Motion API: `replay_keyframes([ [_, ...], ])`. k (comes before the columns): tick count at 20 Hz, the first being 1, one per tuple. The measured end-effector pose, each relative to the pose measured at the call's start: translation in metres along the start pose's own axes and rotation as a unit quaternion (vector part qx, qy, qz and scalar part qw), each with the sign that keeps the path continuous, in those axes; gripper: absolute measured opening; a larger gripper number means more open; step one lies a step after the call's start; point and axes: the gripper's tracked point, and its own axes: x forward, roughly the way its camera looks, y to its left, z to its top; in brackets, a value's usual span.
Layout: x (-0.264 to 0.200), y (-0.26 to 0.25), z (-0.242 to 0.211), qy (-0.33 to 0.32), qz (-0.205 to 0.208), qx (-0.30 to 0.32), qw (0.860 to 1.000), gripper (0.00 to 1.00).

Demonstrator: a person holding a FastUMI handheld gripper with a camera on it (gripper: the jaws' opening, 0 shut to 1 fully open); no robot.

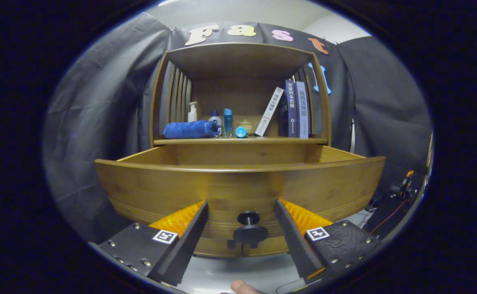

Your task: Pull open the drawer, take out the items inside it, and place them on the countertop above the cabinet.

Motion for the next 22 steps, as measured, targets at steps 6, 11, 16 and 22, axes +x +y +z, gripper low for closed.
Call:
replay_keyframes([
  [6, 0.025, -0.002, 0.005, 0.005, 0.007, 0.007, 1.0, 0.99],
  [11, 0.06, 0.003, 0.012, 0.003, 0.004, 0.011, 1.0, 0.99],
  [16, 0.091, 0.005, 0.016, 0.015, 0.002, -0.008, 1.0, 0.99],
  [22, 0.117, 0.004, 0.02, 0.034, 0.009, 0.004, 0.999, 0.99],
])
